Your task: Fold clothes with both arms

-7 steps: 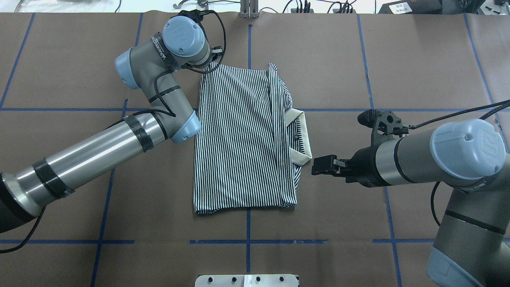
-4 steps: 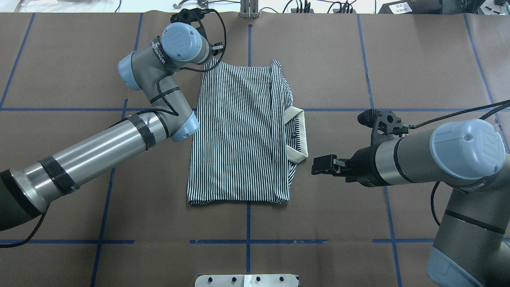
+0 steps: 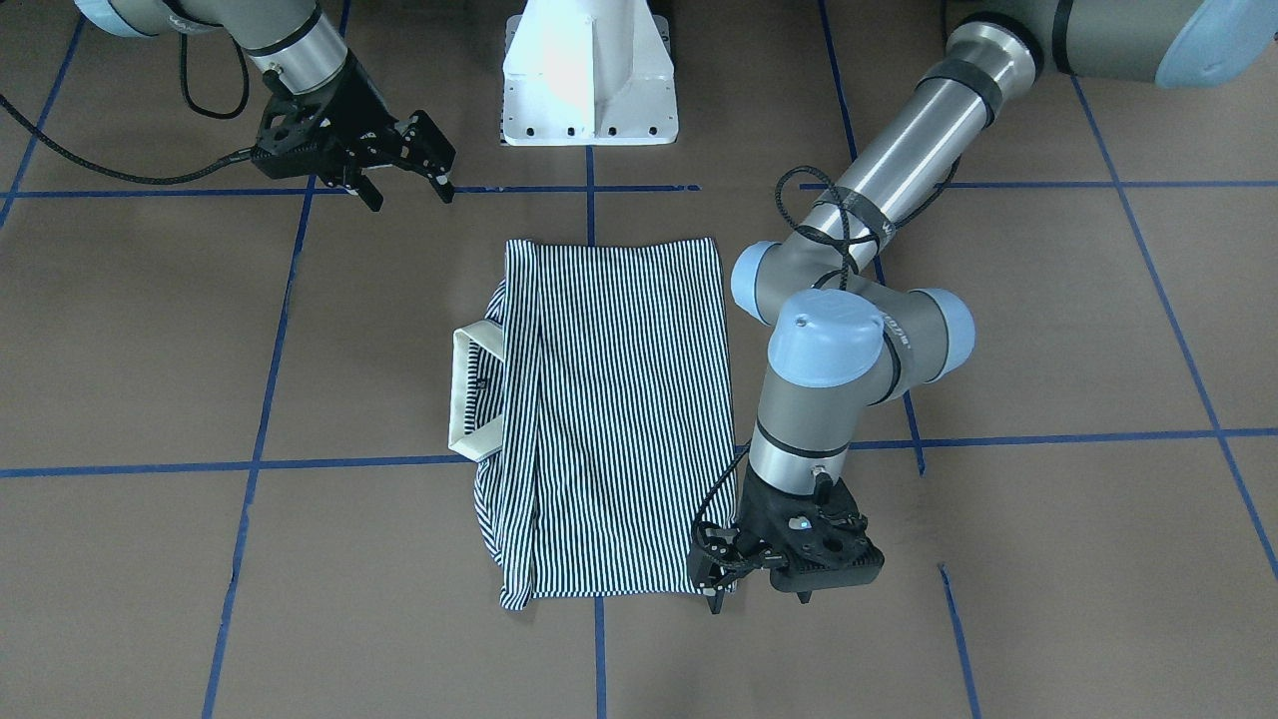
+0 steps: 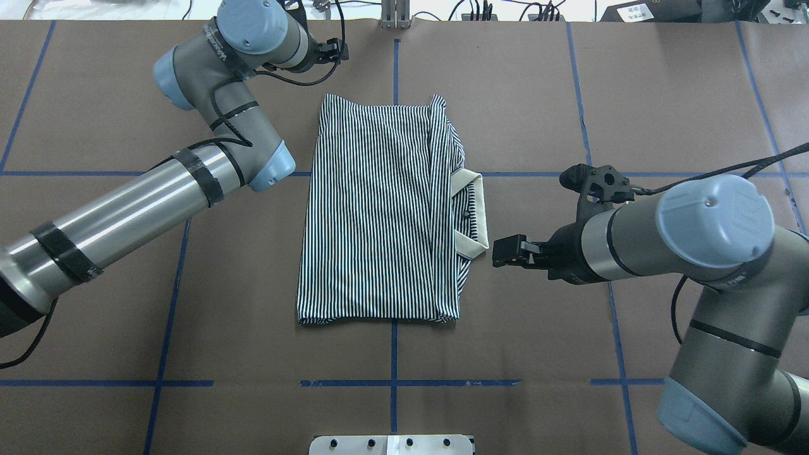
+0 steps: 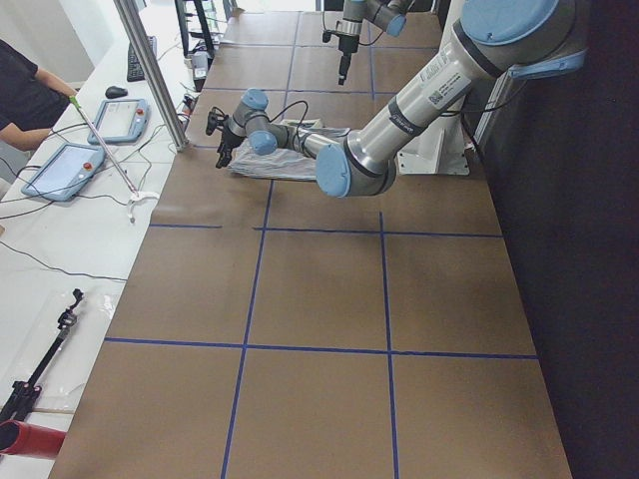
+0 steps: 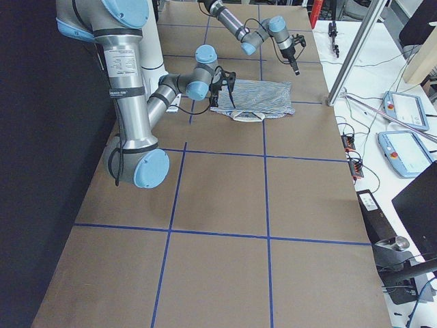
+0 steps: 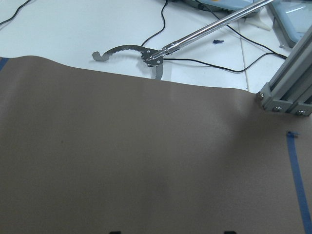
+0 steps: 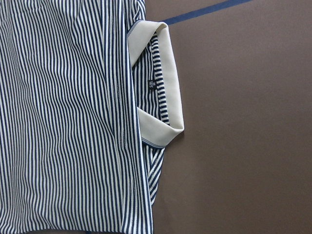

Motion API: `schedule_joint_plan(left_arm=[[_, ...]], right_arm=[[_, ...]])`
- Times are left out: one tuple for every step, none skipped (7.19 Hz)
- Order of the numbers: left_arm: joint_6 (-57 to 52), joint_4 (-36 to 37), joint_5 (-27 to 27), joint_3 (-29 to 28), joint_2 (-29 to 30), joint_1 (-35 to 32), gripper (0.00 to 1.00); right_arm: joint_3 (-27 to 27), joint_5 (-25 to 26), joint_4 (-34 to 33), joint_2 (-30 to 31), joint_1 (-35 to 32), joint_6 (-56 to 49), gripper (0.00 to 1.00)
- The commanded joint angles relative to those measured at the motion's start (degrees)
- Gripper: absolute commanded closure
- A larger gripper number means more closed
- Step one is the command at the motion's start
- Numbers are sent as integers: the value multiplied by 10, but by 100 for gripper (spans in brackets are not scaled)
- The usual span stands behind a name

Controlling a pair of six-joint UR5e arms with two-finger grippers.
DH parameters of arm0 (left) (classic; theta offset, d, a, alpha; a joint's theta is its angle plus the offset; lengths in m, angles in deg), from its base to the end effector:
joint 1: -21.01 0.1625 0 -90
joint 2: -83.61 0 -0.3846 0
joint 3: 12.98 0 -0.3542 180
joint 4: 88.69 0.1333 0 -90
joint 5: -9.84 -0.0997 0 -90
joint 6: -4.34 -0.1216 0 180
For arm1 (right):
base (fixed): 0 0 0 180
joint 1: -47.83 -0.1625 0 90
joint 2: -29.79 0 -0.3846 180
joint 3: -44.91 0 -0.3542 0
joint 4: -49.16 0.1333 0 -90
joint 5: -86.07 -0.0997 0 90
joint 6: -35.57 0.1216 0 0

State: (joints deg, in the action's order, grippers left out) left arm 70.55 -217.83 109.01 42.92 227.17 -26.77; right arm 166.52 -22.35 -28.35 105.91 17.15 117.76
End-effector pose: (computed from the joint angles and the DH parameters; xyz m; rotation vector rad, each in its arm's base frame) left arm 0.4517 -0.6674 0.2504 0.4803 0.9167 -0.2990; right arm -0.3741 -0.3323 0.2599 0.0535 -1.0442 0.1996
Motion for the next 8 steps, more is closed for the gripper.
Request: schedule_joint_plan(left_arm=[[-15,33,75,139,-89,-8,0],[-35,90,107,217,-130,-8,0],[-35,148,108,295,-152,-8,0],[-36,221,110,361,-166,-8,0],[-36,282,110,416,-173,-8,0],[-37,312,111,463,-192,-8,0],[-36,313,111,481,-204,-7,0],[-36,312,112,480,-205,-6,0]], right_arm=[[-54,12,-140,-106,-2,-62,0],[-92,18,-146,-139,1,-73,0],[-129,21,-166,-173,13,-74,0],[-146,51,-203,-200,43,-82,0],[-187,91,-207,-232,74,-96,0],[-260,93,-208,-284,76,-127,0],[-315,89,-208,-320,76,-146,0],[-318,68,-223,-322,76,-160,0]])
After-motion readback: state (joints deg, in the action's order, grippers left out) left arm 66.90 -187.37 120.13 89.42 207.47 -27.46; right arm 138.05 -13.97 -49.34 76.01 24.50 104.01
